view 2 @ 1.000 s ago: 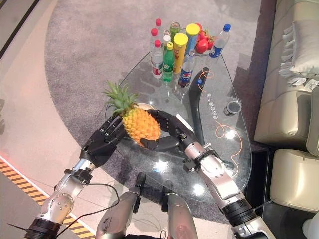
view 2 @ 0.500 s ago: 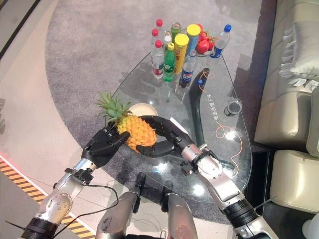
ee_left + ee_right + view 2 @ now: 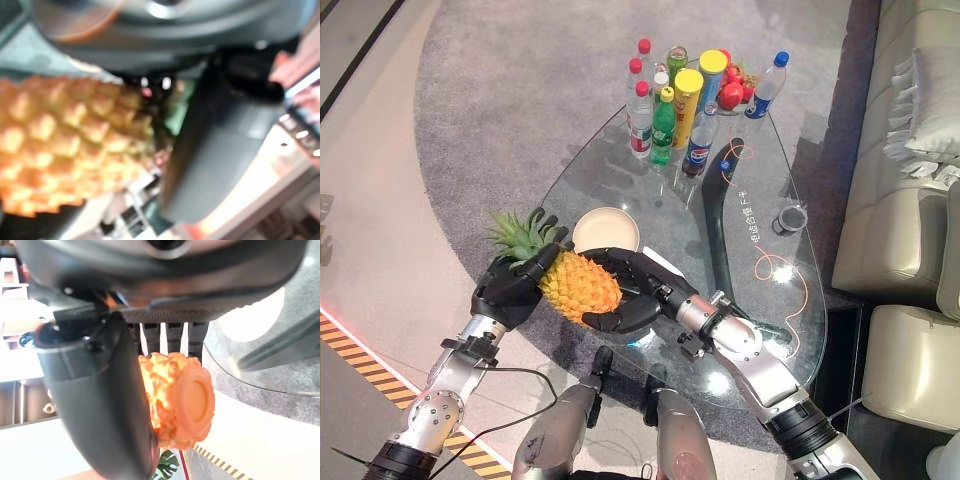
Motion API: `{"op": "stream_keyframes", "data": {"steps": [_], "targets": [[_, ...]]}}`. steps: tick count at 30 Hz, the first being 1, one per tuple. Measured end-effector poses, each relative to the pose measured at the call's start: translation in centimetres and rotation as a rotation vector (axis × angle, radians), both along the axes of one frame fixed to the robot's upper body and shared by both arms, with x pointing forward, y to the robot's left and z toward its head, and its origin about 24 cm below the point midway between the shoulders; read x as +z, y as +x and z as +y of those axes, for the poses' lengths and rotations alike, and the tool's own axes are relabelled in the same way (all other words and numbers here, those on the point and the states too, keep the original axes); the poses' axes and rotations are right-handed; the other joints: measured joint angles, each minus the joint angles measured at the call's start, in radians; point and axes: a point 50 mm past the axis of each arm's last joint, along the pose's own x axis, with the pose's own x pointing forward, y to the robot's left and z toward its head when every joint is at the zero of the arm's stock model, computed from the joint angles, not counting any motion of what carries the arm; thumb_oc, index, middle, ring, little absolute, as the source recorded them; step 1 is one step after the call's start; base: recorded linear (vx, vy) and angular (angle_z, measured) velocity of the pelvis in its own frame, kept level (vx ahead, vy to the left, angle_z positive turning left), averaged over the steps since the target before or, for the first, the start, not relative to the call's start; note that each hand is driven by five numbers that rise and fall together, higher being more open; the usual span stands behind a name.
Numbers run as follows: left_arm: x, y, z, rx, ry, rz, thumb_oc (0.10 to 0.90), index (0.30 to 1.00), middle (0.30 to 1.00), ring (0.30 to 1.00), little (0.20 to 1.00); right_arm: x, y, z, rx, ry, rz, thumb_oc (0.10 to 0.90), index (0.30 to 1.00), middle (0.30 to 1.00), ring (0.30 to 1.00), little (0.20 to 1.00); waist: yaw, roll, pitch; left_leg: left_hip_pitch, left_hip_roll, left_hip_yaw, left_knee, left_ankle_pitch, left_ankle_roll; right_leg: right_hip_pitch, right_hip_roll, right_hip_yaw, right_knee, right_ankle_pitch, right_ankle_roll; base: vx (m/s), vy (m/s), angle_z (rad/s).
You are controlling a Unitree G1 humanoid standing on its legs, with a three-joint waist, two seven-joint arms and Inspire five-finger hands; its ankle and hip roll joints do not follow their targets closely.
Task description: Pick up the fruit to the plate
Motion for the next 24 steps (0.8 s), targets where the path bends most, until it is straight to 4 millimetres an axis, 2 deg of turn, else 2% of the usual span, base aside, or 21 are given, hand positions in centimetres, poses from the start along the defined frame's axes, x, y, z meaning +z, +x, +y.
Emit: {"op": "stream_keyframes", "data": {"steps": [7, 18, 19, 20, 24], "targets": [[-0.43, -0.30, -0.11, 0.025, -0.071, 0.012, 0.800, 0.900, 0.900, 0.900, 0.900, 0.30, 0.17, 0.23, 0.013, -0.022, -0.018, 0.100, 0.300, 0.300, 0.300, 0.200, 0.002, -0.021, -0.011, 0.000, 0.000, -0.002, 0.000, 0.000, 0.000, 0.000, 0.001, -0.002, 0.001, -0.001, -0.001, 0.00, 0.000, 0.00], [-0.69, -0.35, -0.11, -0.008, -0.074, 0.046, 0.800, 0.900, 0.900, 0.900, 0.900, 0.03, 0.05, 0.29, 0.014, -0.020, -0.006, 0.100, 0.300, 0.300, 0.300, 0.200, -0.002, -0.023, -0.012, 0.000, -0.002, -0.003, 0.000, 0.000, 0.000, 0.000, -0.001, 0.000, 0.001, -0.001, -0.001, 0.00, 0.031, 0.00], [-0.75, -0.40, -0.13, -0.011, -0.076, 0.046, 0.232, 0.413, 0.413, 0.413, 0.332, 0.00, 0.03, 0.30, 0.014, -0.020, -0.005, 0.100, 0.300, 0.300, 0.300, 0.200, -0.002, -0.023, -0.012, 0.000, -0.002, -0.003, 0.000, 0.000, 0.000, 0.000, -0.001, 0.000, 0.000, -0.001, -0.001, 0.00, 0.034, 0.00], [-0.78, -0.46, -0.10, -0.014, -0.076, 0.042, 0.100, 0.300, 0.300, 0.300, 0.200, -0.01, 0.02, 0.32, 0.016, -0.019, -0.005, 0.100, 0.300, 0.300, 0.300, 0.200, -0.003, -0.023, -0.012, 0.000, -0.002, -0.003, -0.001, 0.000, 0.000, 0.000, 0.000, 0.000, 0.000, -0.001, -0.001, 0.00, 0.000, 0.00], [-0.72, -0.50, -0.01, -0.013, -0.075, 0.029, 0.100, 0.300, 0.300, 0.300, 0.200, 0.00, 0.00, 0.43, 0.020, -0.015, -0.006, 0.100, 0.300, 0.300, 0.300, 0.200, -0.003, -0.023, -0.012, 0.000, -0.001, -0.003, -0.001, 0.000, 0.000, -0.001, 0.000, 0.001, 0.000, -0.001, -0.001, 0.00, 0.000, 0.00]]}}
